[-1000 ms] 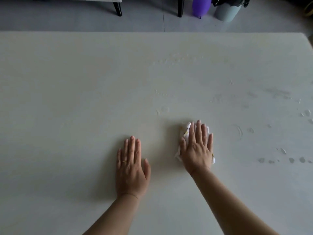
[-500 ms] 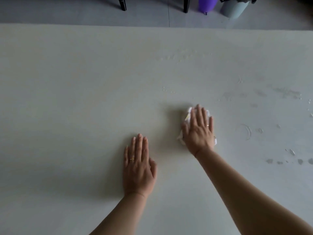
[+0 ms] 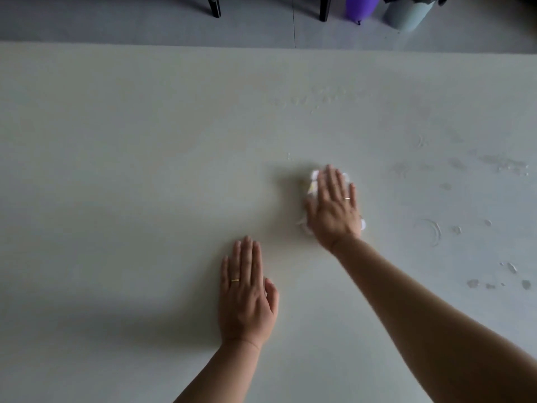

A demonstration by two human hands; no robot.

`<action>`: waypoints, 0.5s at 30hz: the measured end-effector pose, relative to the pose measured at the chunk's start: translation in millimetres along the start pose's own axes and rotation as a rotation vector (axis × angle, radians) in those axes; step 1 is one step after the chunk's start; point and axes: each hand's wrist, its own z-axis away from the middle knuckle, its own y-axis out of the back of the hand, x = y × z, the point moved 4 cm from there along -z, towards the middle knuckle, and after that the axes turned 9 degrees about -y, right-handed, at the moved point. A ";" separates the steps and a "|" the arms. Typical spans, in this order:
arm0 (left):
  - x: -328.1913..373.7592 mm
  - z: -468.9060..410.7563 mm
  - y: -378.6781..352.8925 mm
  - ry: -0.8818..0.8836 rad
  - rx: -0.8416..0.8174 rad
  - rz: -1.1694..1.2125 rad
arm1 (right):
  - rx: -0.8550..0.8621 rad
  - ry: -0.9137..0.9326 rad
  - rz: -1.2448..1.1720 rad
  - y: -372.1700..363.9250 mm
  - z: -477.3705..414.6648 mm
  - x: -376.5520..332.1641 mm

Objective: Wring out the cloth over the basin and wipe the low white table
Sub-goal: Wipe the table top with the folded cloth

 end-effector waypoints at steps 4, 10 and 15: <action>-0.4 0.6 -2.3 0.005 -0.006 0.008 | 0.012 -0.455 -0.035 1.4 -18.7 13.8; 1.0 1.1 -1.3 0.027 -0.042 0.011 | -0.067 0.142 -0.007 -21.5 17.5 -89.3; 1.0 1.6 -1.3 0.016 -0.044 -0.002 | -0.062 0.290 0.086 -5.2 -3.7 -34.1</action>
